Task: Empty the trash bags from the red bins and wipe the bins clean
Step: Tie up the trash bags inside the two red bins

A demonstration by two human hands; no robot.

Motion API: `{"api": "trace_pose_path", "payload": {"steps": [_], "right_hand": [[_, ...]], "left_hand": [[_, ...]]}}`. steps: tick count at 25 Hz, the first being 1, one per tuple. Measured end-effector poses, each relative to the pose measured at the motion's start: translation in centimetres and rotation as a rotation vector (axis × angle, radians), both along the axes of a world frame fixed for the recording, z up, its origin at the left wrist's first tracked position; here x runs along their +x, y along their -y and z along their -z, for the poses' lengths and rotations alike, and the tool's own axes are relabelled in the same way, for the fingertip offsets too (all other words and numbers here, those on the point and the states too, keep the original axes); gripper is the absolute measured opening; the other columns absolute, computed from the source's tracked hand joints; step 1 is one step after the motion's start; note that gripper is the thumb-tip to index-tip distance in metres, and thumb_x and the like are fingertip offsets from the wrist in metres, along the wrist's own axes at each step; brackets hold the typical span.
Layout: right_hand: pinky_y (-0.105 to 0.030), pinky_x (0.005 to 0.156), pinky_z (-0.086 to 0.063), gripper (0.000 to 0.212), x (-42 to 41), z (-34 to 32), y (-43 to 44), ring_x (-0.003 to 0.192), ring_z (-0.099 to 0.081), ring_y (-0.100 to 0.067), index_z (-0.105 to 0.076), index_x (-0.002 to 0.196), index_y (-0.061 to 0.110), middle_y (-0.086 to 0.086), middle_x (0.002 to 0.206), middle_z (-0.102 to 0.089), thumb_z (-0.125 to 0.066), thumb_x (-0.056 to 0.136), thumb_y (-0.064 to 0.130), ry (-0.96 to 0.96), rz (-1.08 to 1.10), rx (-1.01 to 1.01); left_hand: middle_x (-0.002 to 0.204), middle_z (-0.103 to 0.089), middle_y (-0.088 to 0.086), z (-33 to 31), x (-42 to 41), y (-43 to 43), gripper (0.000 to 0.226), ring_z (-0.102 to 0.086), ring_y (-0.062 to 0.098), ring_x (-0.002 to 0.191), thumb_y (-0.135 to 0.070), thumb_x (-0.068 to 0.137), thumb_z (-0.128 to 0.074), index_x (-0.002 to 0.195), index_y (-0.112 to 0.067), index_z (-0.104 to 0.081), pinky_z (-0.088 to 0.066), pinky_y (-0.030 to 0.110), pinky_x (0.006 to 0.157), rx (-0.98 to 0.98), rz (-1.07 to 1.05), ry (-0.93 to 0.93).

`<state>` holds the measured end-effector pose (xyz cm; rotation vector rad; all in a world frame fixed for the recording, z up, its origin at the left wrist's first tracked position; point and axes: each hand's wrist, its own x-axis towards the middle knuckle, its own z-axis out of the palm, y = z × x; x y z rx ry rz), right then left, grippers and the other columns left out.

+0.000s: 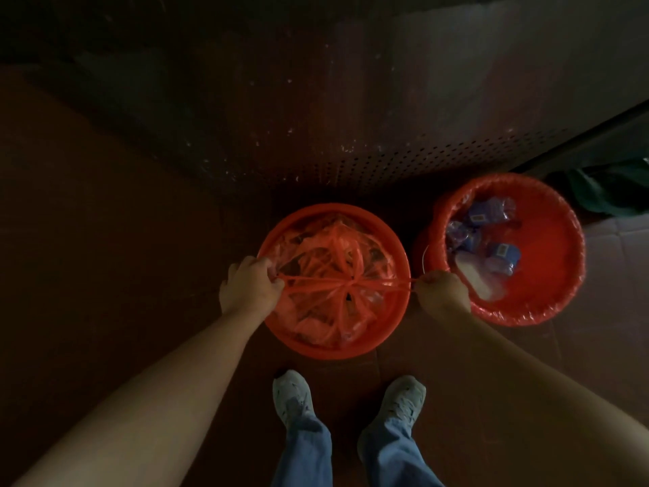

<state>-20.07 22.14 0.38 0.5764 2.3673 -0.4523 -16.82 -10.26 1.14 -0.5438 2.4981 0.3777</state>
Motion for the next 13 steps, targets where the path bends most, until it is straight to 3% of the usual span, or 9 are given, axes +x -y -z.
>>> {"api": "trace_pose_path", "payload": {"steps": [2,4,7,9,11,13], "right_hand": [[-0.031,0.064,-0.047,0.022,-0.6,-1.8,0.8,0.067,-0.053,-0.014,-0.062,0.071,0.025,-0.004,0.094,-0.07,-0.058,0.092,0.019,0.02,0.042,-0.027],[-0.037,0.073,-0.056,0.013,-0.9,-4.0,1.4,0.078,-0.065,-0.023,-0.073,0.081,0.017,-0.007,0.092,-0.072,-0.064,0.091,0.014,0.007,0.275,-0.224],[-0.02,0.057,-0.055,0.015,-0.1,-7.8,3.0,0.071,-0.068,-0.018,-0.076,0.081,0.013,-0.002,0.076,-0.073,-0.069,0.087,0.002,-0.023,0.478,-0.51],[-0.015,0.054,-0.052,0.022,1.0,-10.0,4.5,0.065,-0.068,-0.01,-0.077,0.078,0.021,0.006,0.07,-0.073,-0.07,0.086,0.002,0.001,0.418,-0.573],[-0.023,0.066,-0.057,0.022,1.8,-11.5,6.0,0.073,-0.07,-0.01,-0.078,0.084,0.024,0.003,0.078,-0.075,-0.067,0.089,0.005,0.038,0.343,-0.588],[-0.035,0.088,-0.057,0.022,2.2,-12.3,6.6,0.093,-0.07,-0.021,-0.078,0.101,0.021,-0.004,0.098,-0.076,-0.063,0.09,0.01,0.058,0.257,-0.557]], "left_hand": [[0.111,-0.06,-0.003,-1.9,-0.4,-0.6,0.014,-0.056,0.025,0.106,-0.036,0.088,-0.061,0.1,-0.03,-0.066,-0.048,0.038,0.079,0.023,-0.017,-0.015],[0.106,-0.065,-0.001,-4.2,-0.6,-1.3,0.012,-0.062,0.025,0.1,-0.032,0.088,-0.059,0.095,-0.03,-0.068,-0.052,0.036,0.076,0.102,-0.064,-0.003],[0.086,-0.069,-0.005,-7.9,-0.9,-2.7,0.009,-0.067,0.02,0.089,-0.028,0.088,-0.06,0.082,-0.03,-0.067,-0.047,0.025,0.07,0.319,-0.136,0.006],[0.08,-0.067,-0.012,-10.1,-0.7,-4.0,0.007,-0.068,0.014,0.088,-0.029,0.089,-0.064,0.083,-0.03,-0.067,-0.041,0.018,0.065,0.449,-0.112,0.021],[0.091,-0.07,-0.01,-11.6,-0.3,-5.4,0.009,-0.068,0.013,0.095,-0.032,0.091,-0.065,0.097,-0.028,-0.071,-0.044,0.018,0.074,0.545,-0.055,0.056],[0.111,-0.071,-0.005,-12.3,0.1,-6.4,0.028,-0.065,0.015,0.108,-0.036,0.092,-0.063,0.117,-0.025,-0.069,-0.049,0.026,0.092,0.572,-0.015,0.1]]}}
